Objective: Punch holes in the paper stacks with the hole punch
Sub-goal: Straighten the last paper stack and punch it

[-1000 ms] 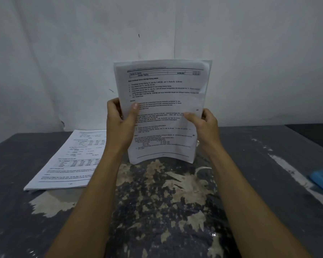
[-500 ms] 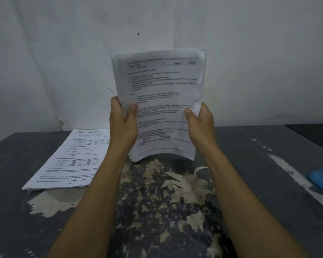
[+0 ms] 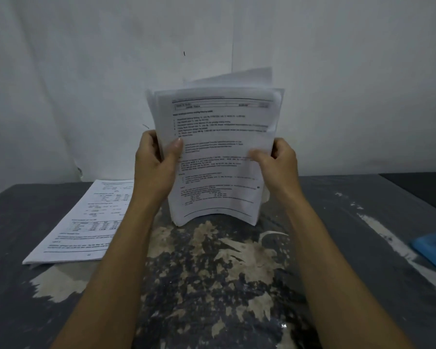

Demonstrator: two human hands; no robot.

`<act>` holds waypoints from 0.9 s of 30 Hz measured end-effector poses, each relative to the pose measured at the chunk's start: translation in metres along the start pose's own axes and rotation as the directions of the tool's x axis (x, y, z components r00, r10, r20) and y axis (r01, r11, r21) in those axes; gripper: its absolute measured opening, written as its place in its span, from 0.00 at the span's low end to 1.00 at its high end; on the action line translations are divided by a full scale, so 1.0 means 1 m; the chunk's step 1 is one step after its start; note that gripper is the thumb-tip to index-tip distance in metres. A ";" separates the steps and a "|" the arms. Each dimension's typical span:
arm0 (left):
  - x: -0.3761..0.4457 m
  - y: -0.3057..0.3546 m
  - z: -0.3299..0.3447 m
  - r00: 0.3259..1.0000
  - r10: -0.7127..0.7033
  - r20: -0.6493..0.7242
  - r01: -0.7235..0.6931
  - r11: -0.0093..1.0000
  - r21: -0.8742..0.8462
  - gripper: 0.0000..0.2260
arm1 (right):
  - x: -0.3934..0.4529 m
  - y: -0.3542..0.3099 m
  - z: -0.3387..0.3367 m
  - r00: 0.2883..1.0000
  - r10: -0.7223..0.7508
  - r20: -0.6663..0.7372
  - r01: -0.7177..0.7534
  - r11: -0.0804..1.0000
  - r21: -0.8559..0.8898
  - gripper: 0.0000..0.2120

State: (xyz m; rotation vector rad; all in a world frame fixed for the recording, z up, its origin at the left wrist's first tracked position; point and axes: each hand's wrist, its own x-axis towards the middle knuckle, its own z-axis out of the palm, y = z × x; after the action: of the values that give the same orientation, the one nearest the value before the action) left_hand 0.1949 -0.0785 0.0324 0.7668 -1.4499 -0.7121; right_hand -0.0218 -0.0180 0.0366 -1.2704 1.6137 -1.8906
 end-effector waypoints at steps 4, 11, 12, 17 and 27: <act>-0.001 0.007 0.000 0.999 0.033 0.027 -0.034 0.999 0.006 0.10 | -0.009 -0.031 -0.004 0.953 -0.287 -0.096 0.273 0.952 -0.140 0.39; 0.001 0.018 0.000 0.995 0.098 0.031 -0.098 0.995 -0.019 0.11 | -0.024 -0.078 -0.003 0.702 -0.710 0.059 0.511 0.444 -0.736 0.43; 0.001 0.018 -0.001 0.994 0.101 0.034 -0.100 0.995 -0.023 0.11 | -0.025 -0.076 -0.002 0.746 -0.650 0.143 0.497 0.401 -0.770 0.40; 0.000 0.018 -0.001 0.993 0.110 0.053 -0.108 0.993 -0.038 0.10 | -0.027 -0.071 0.001 0.784 -0.604 0.144 0.471 0.428 -0.771 0.38; -0.001 0.016 0.000 0.994 0.102 0.035 -0.100 0.993 -0.061 0.09 | -0.014 -0.024 0.000 0.984 -0.158 -0.078 0.154 0.987 -0.052 0.45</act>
State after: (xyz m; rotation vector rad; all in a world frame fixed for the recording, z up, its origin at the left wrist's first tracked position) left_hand 0.1945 -0.0683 0.0446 0.6331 -1.4847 -0.6922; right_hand -0.0075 -0.0007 0.0532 -1.3917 1.6501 -2.0342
